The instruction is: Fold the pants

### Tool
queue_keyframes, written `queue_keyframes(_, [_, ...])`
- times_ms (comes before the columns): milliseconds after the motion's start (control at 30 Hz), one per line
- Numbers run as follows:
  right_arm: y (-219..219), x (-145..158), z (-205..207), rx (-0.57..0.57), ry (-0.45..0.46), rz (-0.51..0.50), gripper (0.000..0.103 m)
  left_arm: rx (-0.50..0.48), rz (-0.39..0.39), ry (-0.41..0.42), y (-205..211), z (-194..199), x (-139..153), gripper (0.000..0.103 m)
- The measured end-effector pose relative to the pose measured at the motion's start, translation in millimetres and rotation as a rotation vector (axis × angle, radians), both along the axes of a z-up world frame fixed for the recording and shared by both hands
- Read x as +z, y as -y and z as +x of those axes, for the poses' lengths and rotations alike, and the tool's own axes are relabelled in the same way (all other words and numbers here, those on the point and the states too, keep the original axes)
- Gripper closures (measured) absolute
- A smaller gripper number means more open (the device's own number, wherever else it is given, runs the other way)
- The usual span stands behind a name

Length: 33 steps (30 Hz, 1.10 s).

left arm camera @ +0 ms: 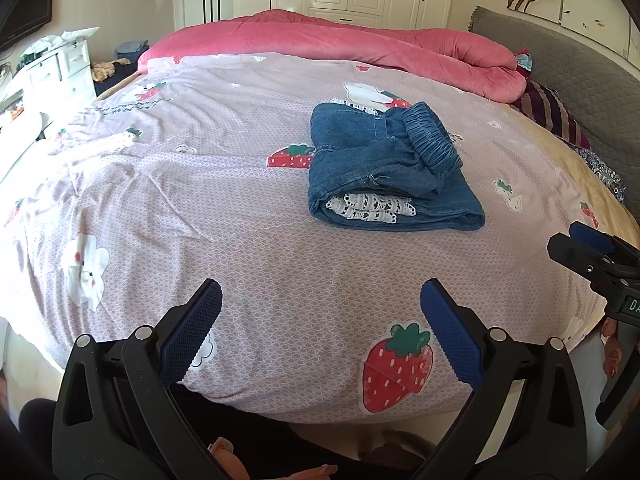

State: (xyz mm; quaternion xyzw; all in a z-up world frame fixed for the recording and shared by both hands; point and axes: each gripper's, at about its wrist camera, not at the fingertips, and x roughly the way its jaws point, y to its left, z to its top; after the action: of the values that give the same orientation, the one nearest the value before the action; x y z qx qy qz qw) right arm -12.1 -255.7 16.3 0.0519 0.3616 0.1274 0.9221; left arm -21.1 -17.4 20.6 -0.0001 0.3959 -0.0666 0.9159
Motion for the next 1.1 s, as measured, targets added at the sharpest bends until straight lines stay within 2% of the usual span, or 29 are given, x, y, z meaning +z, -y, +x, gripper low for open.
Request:
queue_keyframes(300, [2.6,-0.2,1.2,-0.003,-0.005,-0.004,0.005,0.019,0.017,0.004,0.6,-0.2,-0.1,0.01])
queue_keyframes(433, [5.6,-2.2,3.6,-0.011,-0.011,-0.005,0.005,0.06,0.063,-0.005,0.9,3.8,0.5,0.01])
queue_keyframes(633, [15.6,-7.3,11.3,-0.039,-0.022,-0.007,0.005,0.083,0.039,-0.037,-7.1,13.0,-4.0,0.01])
queue_keyframes(833, [30.4,-12.5,21.5,-0.076,-0.03,-0.003,0.005,0.083,0.023,-0.029,-12.4,24.6,-4.0,0.01])
queue_keyframes(967, [50.2,-18.8,34.3,-0.134,-0.042,-0.002,0.005,0.087,-0.025,0.008,-28.3,37.1,1.7,0.01])
queue_keyframes(1100, [83.3,-27.4,53.8,-0.223,-0.062,-0.012,0.005,0.162,0.03,-0.012,-59.9,70.4,1.6,0.009])
